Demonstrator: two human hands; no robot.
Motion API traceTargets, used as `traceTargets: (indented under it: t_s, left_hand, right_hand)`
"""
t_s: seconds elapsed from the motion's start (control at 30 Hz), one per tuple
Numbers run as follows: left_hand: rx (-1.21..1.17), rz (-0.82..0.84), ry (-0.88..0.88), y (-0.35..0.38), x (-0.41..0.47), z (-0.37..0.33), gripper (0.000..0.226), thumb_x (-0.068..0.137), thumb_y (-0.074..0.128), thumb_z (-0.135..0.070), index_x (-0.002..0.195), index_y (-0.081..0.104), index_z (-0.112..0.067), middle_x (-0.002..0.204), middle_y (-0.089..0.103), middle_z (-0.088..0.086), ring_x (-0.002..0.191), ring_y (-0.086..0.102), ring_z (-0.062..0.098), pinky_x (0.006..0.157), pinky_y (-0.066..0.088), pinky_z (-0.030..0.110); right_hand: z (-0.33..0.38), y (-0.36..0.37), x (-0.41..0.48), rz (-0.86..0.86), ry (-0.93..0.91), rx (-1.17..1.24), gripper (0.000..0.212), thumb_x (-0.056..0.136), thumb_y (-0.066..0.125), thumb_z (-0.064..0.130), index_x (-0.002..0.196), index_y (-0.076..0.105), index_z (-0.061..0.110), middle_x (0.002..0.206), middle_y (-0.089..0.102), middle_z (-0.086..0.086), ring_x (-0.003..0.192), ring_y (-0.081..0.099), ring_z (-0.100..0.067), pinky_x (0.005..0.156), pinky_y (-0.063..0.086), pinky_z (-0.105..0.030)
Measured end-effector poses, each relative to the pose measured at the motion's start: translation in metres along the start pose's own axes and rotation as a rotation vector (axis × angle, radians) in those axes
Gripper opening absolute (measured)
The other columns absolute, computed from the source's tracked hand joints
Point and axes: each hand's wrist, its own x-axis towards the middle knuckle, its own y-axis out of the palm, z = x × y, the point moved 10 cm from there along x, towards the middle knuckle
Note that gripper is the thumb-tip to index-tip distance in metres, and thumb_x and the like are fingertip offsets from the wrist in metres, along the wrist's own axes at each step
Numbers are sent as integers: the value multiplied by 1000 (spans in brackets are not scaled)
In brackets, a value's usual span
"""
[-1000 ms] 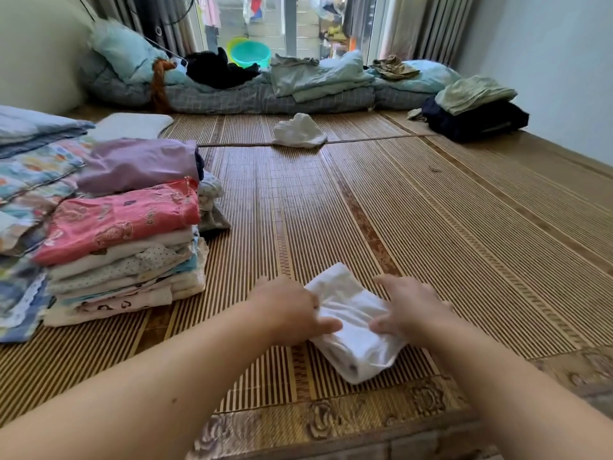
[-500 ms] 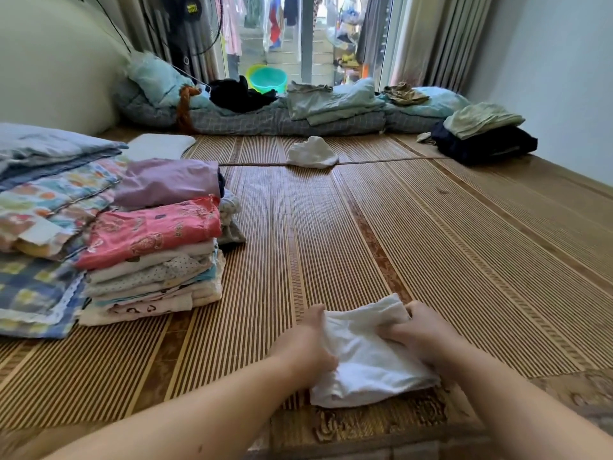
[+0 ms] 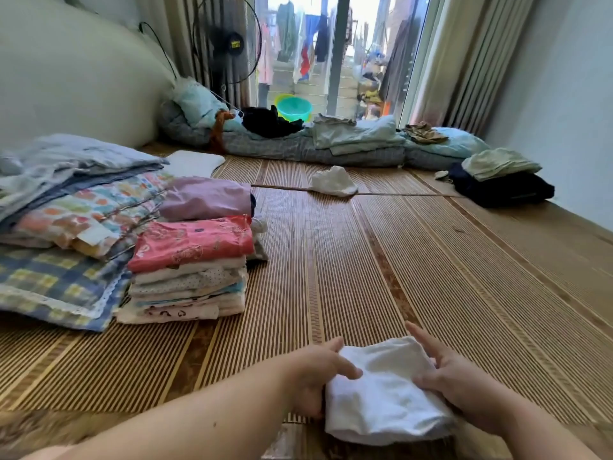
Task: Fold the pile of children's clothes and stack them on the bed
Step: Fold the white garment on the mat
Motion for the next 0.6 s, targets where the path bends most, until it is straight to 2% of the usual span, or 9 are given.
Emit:
traceTargets:
  t_s: [0.07, 0.17, 0.27, 0.33, 0.4, 0.47, 0.53, 0.6]
  left_hand:
    - [29, 52, 18, 3, -4, -5, 86, 86, 59, 5, 148, 23, -43, 151, 29, 10, 116, 54, 37, 97, 48, 53]
    - [-54, 120, 138, 7, -11, -23, 80, 86, 54, 10, 144, 32, -40, 141, 35, 13, 112, 57, 39, 88, 54, 51]
    - [-139, 172, 286, 8, -31, -50, 70, 88, 52, 9, 137, 42, -39, 134, 42, 14, 104, 62, 38, 74, 59, 44]
    - [-138, 144, 423, -2, -54, -82, 65, 88, 54, 9, 134, 48, -37, 131, 43, 13, 95, 64, 35, 62, 60, 38]
    - [-86, 71, 571, -26, -83, -117, 63, 84, 58, 11, 128, 55, -34, 129, 44, 14, 86, 65, 33, 58, 60, 34]
    - [14, -15, 700, -56, -116, -148, 62, 77, 62, 13, 120, 61, -31, 128, 44, 17, 81, 64, 31, 60, 61, 33]
    - [128, -158, 788, -96, -149, -175, 61, 75, 66, 12, 119, 62, -31, 126, 45, 18, 87, 64, 35, 67, 61, 35]
    - [309, -389, 816, -140, -179, -200, 64, 76, 70, 6, 125, 59, -34, 125, 46, 12, 95, 64, 37, 72, 60, 36]
  right_hand:
    - [5, -4, -3, -34, -4, 93, 62, 84, 54, -15, 124, 62, 31, 132, 49, -13, 90, 67, -38, 86, 54, -53]
    - [27, -10, -11, -130, -61, 222, 49, 84, 49, -19, 100, 76, 19, 128, 59, -13, 95, 69, -34, 76, 60, -39]
    - [75, -5, -23, -176, -180, 294, 40, 85, 51, -15, 104, 71, 13, 110, 71, -16, 81, 71, -28, 60, 60, -29]
    - [114, 8, -26, -136, -266, 324, 40, 82, 56, -11, 113, 66, 13, 106, 72, -12, 82, 72, -28, 59, 60, -29]
    - [154, 31, -24, -69, -355, 305, 53, 73, 64, -9, 121, 62, 13, 115, 66, -8, 92, 71, -30, 63, 60, -30]
    - [192, 56, -14, -43, -427, 167, 68, 65, 73, -8, 126, 58, 19, 121, 59, -3, 97, 69, -27, 69, 60, -28]
    - [231, 84, 6, -65, -494, -17, 79, 64, 79, -5, 132, 53, 26, 121, 57, -4, 95, 67, -23, 69, 58, -23]
    - [264, 119, 33, -53, -553, -110, 82, 68, 78, -5, 138, 48, 25, 123, 56, -4, 99, 65, -22, 75, 57, -23]
